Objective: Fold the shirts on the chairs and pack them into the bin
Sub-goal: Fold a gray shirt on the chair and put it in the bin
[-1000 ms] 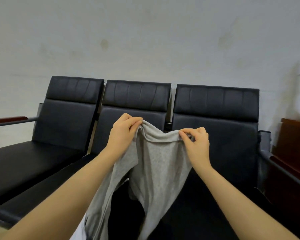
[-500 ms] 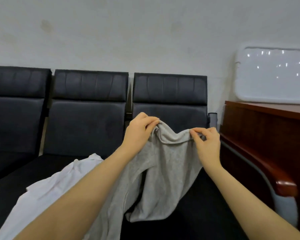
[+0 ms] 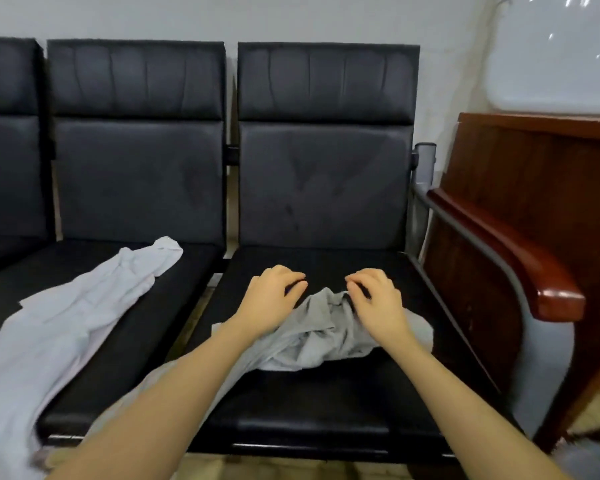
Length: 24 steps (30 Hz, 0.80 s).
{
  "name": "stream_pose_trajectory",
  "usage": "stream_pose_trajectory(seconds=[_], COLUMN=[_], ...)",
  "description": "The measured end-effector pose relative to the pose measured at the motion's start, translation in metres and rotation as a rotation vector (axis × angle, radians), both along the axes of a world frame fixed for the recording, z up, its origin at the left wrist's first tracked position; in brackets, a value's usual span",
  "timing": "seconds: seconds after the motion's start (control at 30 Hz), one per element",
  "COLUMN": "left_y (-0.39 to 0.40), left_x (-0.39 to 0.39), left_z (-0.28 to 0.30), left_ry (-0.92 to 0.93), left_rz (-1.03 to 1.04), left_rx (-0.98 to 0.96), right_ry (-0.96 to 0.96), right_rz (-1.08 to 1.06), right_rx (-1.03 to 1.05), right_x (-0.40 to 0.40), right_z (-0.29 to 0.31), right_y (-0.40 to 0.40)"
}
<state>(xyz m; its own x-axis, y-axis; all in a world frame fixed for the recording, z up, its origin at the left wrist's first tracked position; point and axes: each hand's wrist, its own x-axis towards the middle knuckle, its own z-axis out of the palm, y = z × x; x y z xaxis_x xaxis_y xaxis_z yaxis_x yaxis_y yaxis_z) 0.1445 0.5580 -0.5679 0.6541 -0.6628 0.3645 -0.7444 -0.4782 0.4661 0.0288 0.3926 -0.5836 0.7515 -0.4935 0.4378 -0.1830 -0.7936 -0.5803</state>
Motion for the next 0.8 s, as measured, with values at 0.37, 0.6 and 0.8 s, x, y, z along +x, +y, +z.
stream_pose_trajectory(seconds=[0.37, 0.6, 0.8], left_y=[0.039, 0.045, 0.029], left_x=[-0.001, 0.019, 0.009], left_z=[-0.068, -0.078, -0.063], left_ry=[0.084, 0.03, -0.069], left_rz=[0.156, 0.224, 0.078], left_rx=[0.358, 0.365, 0.051], right_ry=[0.622, 0.448, -0.017], right_rz=[0.234, 0.257, 0.261], right_rx=[-0.375, -0.136, 0.117], right_x=[0.026, 0.052, 0.046], right_z=[-0.063, -0.07, -0.061], right_y=[0.004, -0.015, -0.015])
